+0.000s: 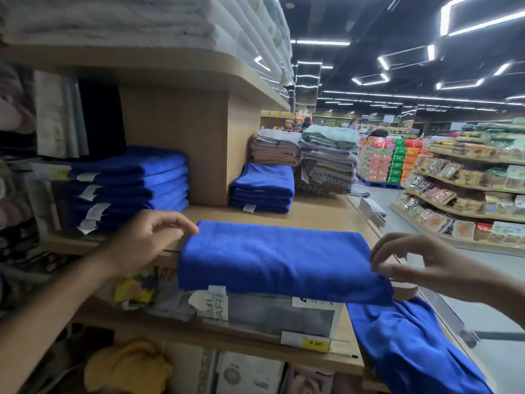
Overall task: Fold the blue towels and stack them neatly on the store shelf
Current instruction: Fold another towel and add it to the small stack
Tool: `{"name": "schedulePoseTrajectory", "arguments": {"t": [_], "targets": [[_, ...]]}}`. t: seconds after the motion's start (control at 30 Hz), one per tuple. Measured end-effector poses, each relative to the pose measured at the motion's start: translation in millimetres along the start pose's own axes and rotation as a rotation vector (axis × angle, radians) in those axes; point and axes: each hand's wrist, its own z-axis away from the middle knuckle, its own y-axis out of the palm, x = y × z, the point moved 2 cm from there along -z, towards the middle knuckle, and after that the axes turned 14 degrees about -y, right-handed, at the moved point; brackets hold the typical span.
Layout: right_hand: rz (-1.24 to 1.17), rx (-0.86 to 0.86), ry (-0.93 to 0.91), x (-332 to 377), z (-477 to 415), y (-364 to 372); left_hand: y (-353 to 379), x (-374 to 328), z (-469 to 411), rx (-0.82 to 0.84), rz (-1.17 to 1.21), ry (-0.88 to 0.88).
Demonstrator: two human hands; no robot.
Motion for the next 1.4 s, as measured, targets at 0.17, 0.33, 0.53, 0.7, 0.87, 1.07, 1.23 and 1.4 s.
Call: {"name": "schedulePoseTrajectory", "arguments": {"t": [0.17,0.33,0.53,0.7,0.87,1.07,1.23,1.4], "targets": [[0.111,-0.071,0.006,31.4,-79.8,58.3,65.6,-37.9,-29.1,-0.029,-0.258,-0.013],[0.332,0.131,0.139,30.7,-130.7,122.3,118.8,-39.6,-47.5,0.122,-0.732,-0.222],[0.473,0.056,0.254,-2.7,-88.0,119.5,120.8,-22.2,-48.7,0.15,-0.808,-0.228],[0.383,0.234,0.349,-37.8,-118.9,98.0,129.0,-23.4,-93.6,0.231,-0.825,-0.27],[0.397,0.19,0.341,-56.9,-129.7,90.1,135.2,-28.2,-119.9,0.268,-0.814,-0.291],[0.549,0.003,0.484,-48.2,-95.8,76.9,157.5,-48.8,-107.5,0.232,-0.795,-0.245],[0.681,0.019,0.623,-51.7,-72.3,62.0,169.0,-41.1,-101.3,0.229,-0.793,-0.23],[0.634,0.08,0.633,-53.4,-85.2,49.5,167.8,-42.3,-100.0,0.245,-0.783,-0.229]]}}
